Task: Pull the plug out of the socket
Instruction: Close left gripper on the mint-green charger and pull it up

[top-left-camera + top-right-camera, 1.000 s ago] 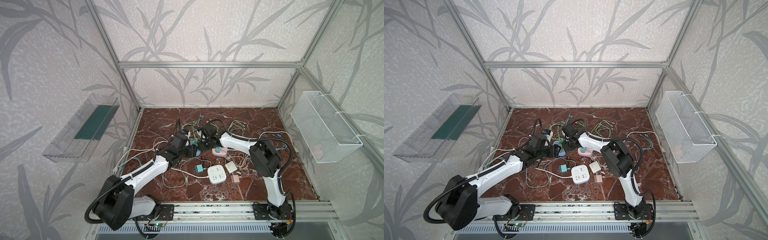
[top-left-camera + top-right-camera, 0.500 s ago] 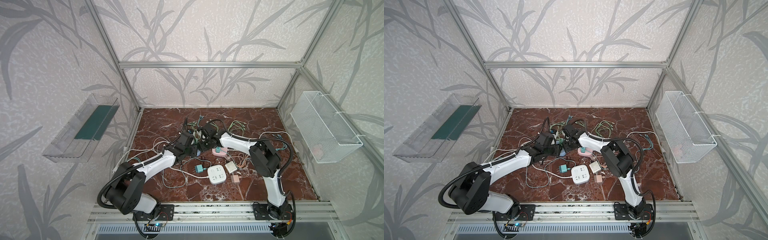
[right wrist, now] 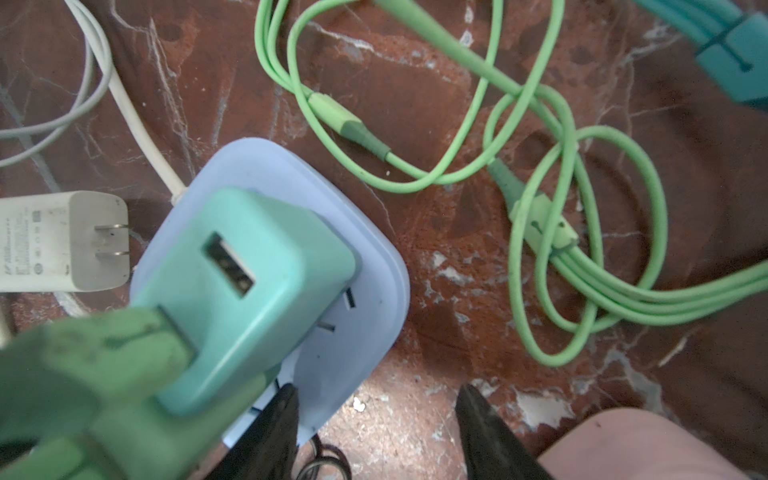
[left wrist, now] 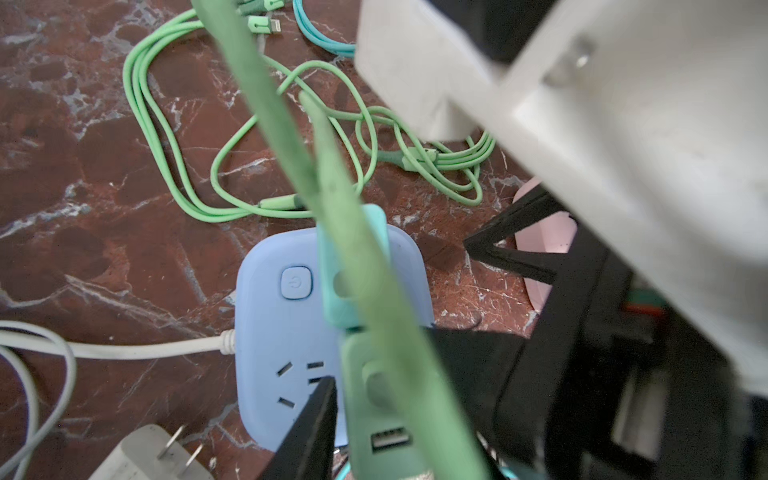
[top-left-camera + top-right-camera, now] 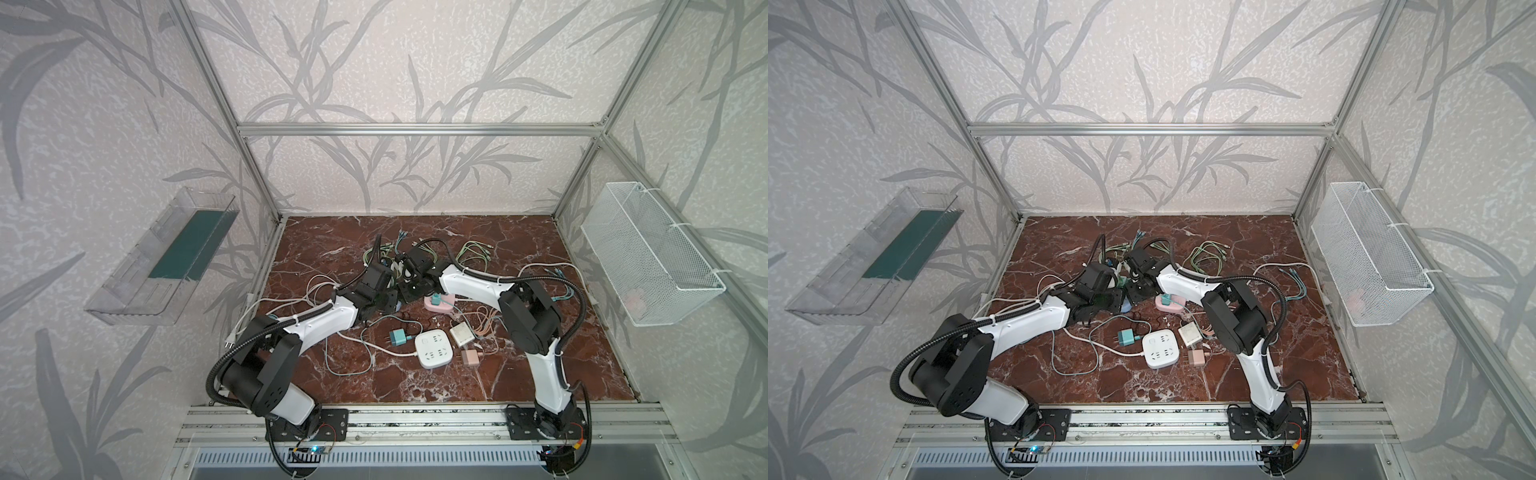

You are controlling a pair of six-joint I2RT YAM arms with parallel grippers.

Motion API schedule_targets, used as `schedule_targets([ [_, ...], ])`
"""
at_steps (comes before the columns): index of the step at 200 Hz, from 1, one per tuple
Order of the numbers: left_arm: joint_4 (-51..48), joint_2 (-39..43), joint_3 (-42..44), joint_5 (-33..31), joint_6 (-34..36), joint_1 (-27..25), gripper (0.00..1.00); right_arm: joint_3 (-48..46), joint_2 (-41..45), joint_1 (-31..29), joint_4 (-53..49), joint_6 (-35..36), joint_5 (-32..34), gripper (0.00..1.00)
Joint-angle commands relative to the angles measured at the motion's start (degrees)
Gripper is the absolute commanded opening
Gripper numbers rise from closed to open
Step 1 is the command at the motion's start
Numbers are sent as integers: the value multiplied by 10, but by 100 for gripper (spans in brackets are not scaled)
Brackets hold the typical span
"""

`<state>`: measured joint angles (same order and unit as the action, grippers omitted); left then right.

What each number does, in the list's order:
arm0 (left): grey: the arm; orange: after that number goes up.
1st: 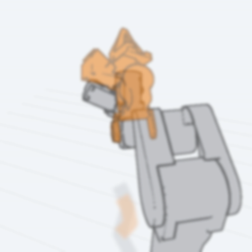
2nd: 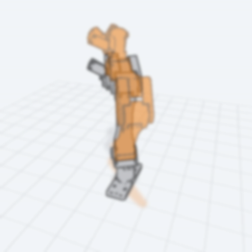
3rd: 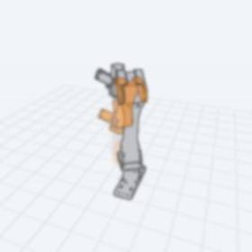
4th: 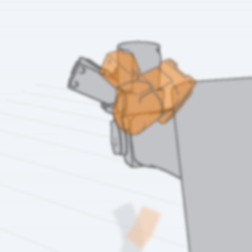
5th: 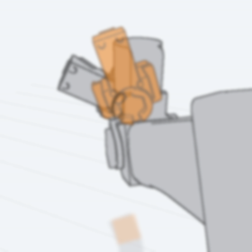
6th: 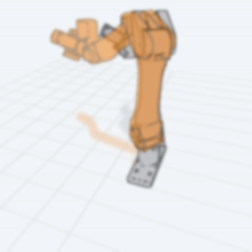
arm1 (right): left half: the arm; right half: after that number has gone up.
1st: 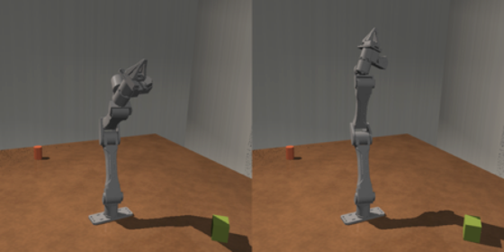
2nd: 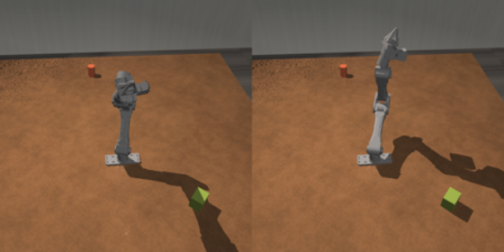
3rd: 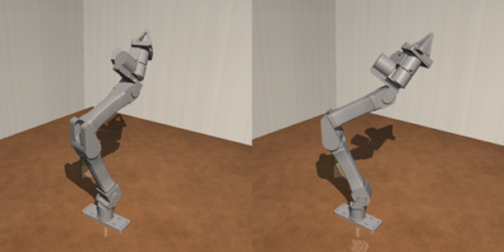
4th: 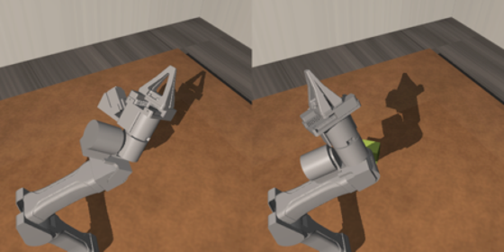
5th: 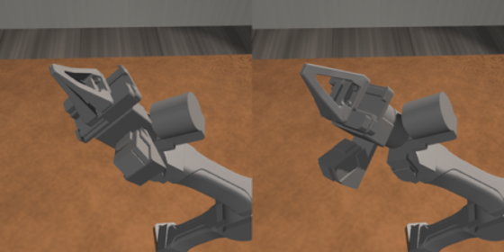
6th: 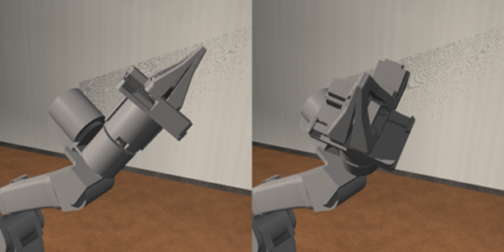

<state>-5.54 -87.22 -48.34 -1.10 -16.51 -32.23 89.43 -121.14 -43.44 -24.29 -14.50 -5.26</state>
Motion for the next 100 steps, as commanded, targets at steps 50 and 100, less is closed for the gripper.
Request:
schedule_targets([
  [50, -3, 5, -17, -14, -15, -2, 22, -25, 24, 8, 7, -5, -25, 61],
  [100, -5, 25, -22, -19, -25, -2, 18, -25, 15, 9, 5, -1, -25, 58],
])
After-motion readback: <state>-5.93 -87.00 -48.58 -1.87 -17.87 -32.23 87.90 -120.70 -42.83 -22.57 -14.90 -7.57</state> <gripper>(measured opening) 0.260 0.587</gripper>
